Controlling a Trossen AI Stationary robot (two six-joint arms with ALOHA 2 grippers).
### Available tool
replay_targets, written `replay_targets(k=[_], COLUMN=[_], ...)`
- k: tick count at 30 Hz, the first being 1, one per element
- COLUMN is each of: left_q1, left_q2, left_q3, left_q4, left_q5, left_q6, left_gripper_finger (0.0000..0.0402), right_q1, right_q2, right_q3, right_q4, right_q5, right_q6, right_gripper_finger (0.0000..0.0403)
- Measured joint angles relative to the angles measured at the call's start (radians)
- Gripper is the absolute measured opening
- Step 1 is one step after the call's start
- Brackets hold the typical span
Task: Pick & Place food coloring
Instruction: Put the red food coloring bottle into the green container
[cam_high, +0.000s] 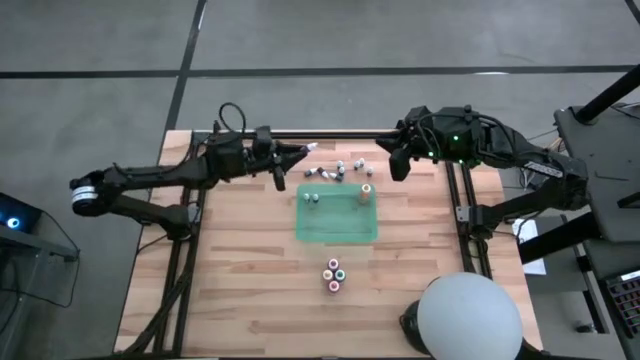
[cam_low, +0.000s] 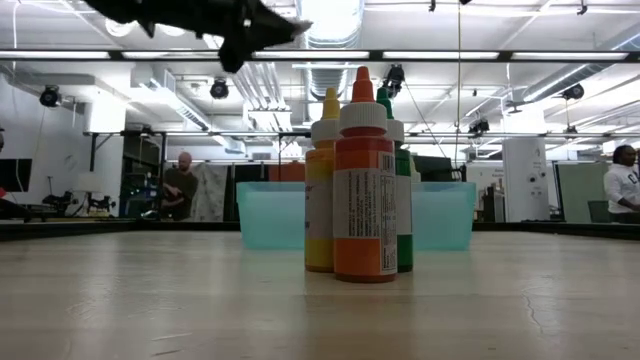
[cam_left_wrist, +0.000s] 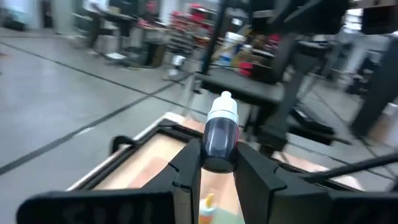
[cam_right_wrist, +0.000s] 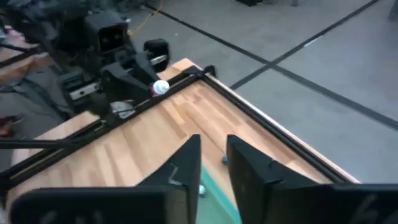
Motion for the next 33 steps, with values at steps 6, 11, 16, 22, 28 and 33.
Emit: replay_targets(k=[6,11,16,22,28,33], left_q1=[0.000,0.000,0.000,0.000,-0.001,-0.001], left_q2=[0.054,0.093,0.125,0.163,0.189,0.190], left_q3=[0.120,0.179,0.217,0.253,0.269,0.269], left_q4=[-0.005,-0.008,-0.010,-0.005,-0.009,-0.013], left_q5=[0.156,0.258,0.336,0.357,0.396,0.397], left_q6=[-0.001,-0.004,-0.016,-0.028,-0.036,-0.035], left_gripper_finger=[0.0053,0.0053,0.0053,0.0053,0.0053,0.0053], right_q1=[-0.008,-0.011,-0.011,-0.011,-0.011,-0.011], right_q2=[0.032,0.039,0.046,0.080,0.127,0.149], right_q3=[0.000,0.000,0.000,0.000,0.000,0.000], right_q4=[0.109,0.121,0.118,0.130,0.191,0.230], right_q5=[-0.171,-0.223,-0.237,-0.307,-0.338,-0.356], right_q6=[0.009,0.003,0.001,-0.011,-0.039,-0.045], right_gripper_finger=[0.0148,0.0185,0.0204,0.0211,0.0210,0.0210])
